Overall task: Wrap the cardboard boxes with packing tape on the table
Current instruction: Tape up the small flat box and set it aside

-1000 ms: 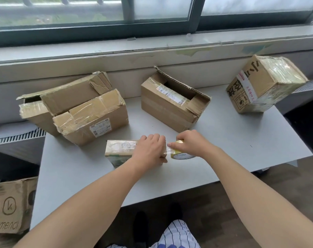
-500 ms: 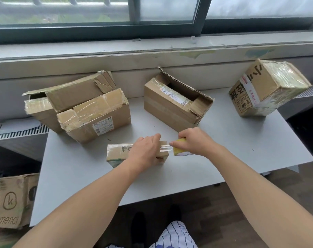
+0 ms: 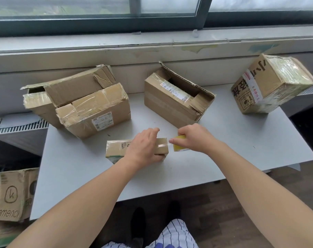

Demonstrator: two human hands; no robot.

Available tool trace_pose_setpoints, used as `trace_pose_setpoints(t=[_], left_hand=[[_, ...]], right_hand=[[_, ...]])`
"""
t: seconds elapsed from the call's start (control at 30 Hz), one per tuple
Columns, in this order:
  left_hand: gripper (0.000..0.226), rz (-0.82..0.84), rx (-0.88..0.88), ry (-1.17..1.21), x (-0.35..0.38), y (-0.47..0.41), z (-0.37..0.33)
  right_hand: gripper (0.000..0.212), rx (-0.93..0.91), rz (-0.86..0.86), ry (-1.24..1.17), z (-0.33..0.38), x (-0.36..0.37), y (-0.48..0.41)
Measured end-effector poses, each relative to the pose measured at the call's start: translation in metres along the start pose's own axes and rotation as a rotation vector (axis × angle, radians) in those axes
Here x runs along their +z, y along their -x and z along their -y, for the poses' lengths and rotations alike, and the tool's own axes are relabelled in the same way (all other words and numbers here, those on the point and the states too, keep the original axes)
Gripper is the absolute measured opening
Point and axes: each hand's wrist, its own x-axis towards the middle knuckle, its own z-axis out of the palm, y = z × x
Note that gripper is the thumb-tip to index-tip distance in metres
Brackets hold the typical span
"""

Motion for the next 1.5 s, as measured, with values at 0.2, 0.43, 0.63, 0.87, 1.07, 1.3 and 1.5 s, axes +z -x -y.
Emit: trace_pose_setpoints(t=[0.2,0.43,0.63,0.87,1.07,1.3,1.5], left_hand=[[0.080,0.004,0.103,-0.351,0.013,0.001,0.002],[0.080,0.031,0.057,-0.522,0.014,0.000,-0.008],[0.057,0.209,-0.061,-0.470,0.007,-0.018,-0.030],[0.058,0.246,0.039,-0.218,-0.017,-0.039,-0.035],[0.064,-0.125,-0.055,0.638,-0.090,-0.020,-0.005],[0.058,-0.137,-0.262,0.813,-0.097,0.024,0.045],[0.058,-0.151,-0.335,0.865,-0.101,0.052,0.085]], right_hand=[[0.050,0.016,0.058,-0.146,-0.013,0.026,-0.008],[0.049,-0.018,0.131,-0.301,-0.021,0.045,-0.015],[0.048,-0.006,0.116,-0.308,-0.024,0.050,-0.017],[0.062,0.059,-0.004,-0.409,-0.015,0.017,-0.007],[0.043,-0.198,-0.156,-0.822,0.042,-0.091,0.006],[0.051,-0.329,-0.050,-0.334,0.116,-0.081,-0.016],[0.051,-0.189,-0.005,-0.152,0.085,-0.090,-0.020]])
